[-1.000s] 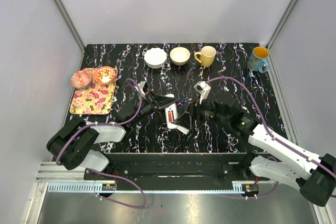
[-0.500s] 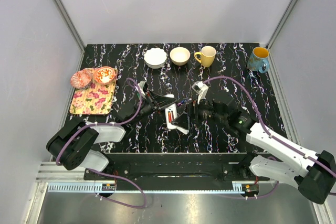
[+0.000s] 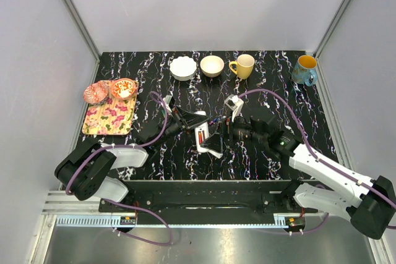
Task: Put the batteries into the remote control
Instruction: Load the battery into the remote control.
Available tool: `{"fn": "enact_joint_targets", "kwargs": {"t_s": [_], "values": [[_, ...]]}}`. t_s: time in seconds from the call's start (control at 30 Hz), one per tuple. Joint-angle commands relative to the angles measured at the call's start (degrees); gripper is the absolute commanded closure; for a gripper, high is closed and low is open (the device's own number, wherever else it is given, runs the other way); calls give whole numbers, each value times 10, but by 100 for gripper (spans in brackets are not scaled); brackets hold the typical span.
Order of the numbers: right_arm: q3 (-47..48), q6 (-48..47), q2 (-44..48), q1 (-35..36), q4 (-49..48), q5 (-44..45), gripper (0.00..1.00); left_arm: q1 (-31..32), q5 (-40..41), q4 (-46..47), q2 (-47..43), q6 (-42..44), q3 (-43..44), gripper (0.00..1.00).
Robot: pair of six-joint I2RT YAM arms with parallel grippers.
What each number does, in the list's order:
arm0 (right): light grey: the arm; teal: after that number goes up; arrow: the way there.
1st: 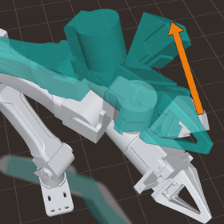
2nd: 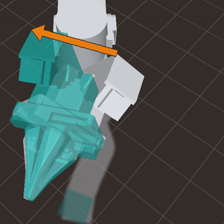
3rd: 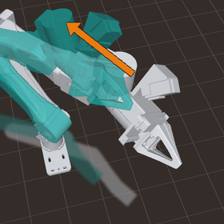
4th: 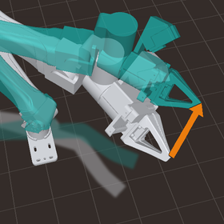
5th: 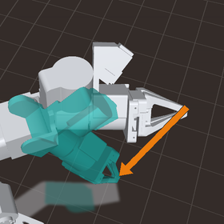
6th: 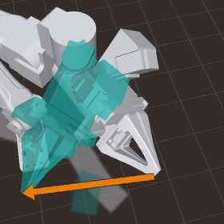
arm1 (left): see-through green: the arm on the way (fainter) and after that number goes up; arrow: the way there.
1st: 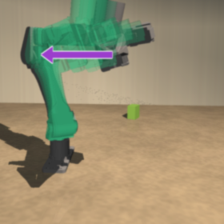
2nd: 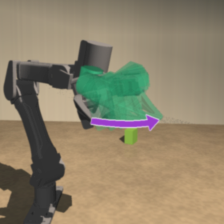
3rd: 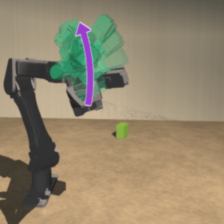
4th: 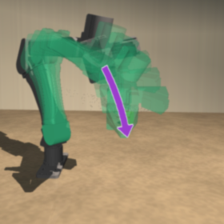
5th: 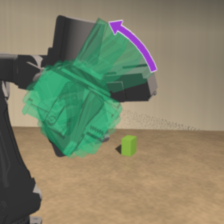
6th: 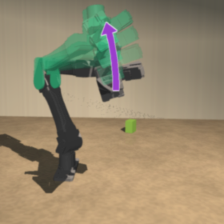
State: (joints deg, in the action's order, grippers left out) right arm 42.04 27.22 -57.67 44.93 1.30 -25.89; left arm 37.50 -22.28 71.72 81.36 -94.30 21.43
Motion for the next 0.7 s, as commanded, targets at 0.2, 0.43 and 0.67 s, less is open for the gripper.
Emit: {"fn": "enact_joint_targets", "kwargs": {"t_s": [0.2,0.43,0.67], "values": [[13,-28,-3,-3,-27,-20,9,-1,6,102,-3,-16,19,100],[22,-34,-16,-2,-30,-6,11,2,10,81,-12,-14,19,100],[24,-26,-22,-2,-48,-9,13,3,11,79,-12,-14,17,100]]}}
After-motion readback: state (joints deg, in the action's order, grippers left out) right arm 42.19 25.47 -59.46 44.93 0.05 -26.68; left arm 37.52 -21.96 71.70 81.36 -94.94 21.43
